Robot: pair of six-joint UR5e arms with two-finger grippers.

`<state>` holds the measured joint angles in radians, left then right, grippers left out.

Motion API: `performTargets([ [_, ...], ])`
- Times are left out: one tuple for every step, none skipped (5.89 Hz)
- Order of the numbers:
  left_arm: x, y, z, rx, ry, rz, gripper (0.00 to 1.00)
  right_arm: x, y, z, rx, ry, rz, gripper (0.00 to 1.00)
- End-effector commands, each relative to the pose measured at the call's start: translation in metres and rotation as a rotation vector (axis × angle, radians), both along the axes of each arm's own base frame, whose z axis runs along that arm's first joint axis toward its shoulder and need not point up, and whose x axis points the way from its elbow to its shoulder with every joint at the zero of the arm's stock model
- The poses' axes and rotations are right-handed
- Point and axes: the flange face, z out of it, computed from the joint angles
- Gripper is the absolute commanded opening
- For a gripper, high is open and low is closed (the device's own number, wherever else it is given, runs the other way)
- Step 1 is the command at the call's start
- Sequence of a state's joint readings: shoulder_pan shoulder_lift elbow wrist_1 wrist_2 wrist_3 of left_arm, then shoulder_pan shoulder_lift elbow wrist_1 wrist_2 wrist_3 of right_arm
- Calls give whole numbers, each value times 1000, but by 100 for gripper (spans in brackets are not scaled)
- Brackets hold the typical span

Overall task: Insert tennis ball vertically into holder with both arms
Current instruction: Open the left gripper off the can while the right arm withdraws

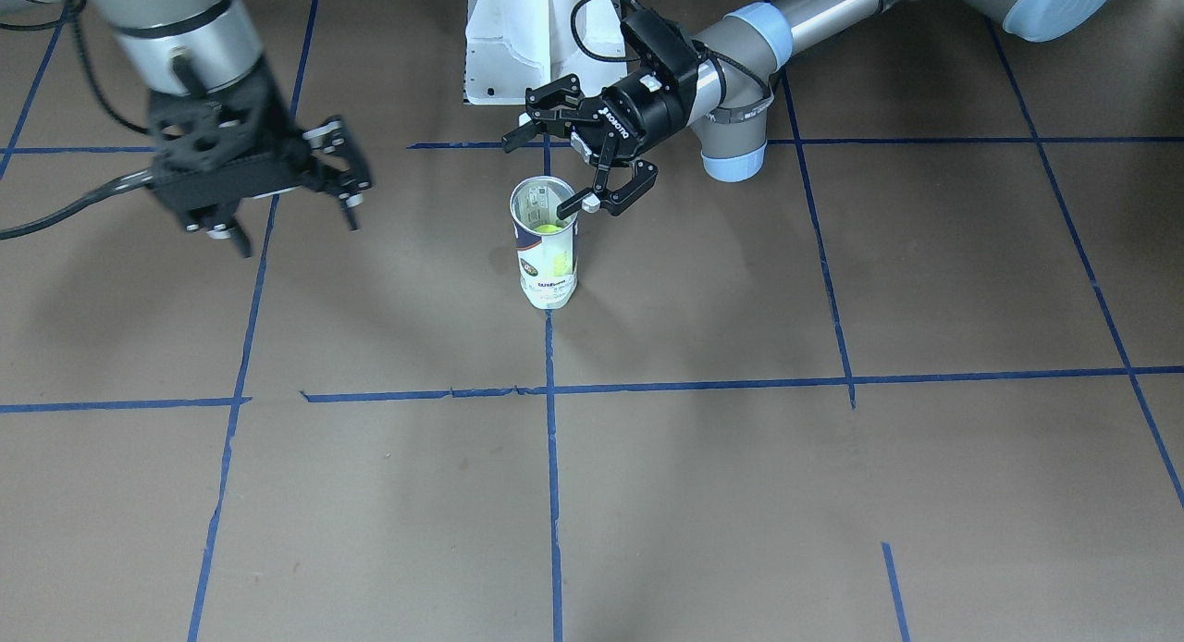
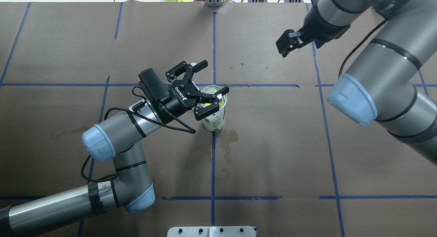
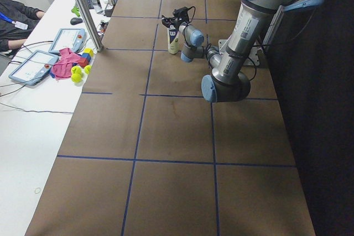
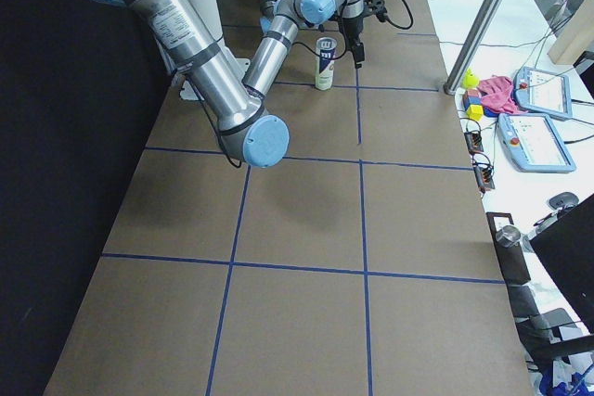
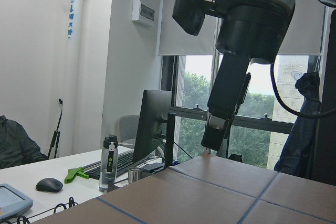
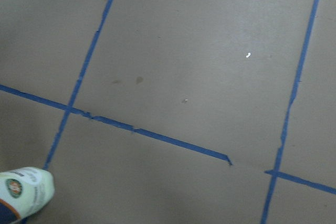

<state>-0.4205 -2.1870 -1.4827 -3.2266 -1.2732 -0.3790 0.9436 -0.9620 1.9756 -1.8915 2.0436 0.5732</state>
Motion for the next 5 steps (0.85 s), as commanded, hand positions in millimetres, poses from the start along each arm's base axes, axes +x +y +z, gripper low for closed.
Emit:
performTargets([
  [-28,3,-54,-55,-127,-13,100,67,-21,55,46,47,-73,99],
  [-44,4,-78,-93,-213,-23,100,105,-29,81,72,55,-121,99],
  [-64,3,-97,-133,-295,-42,100,143,-29,122,91,70,-178,99],
  [-75,-9,-100,-170,-418,-58,100,176,-27,150,103,74,-206,99],
  [-95,-32,-98,-193,-528,-38,100,208,-20,184,115,75,-246,99],
])
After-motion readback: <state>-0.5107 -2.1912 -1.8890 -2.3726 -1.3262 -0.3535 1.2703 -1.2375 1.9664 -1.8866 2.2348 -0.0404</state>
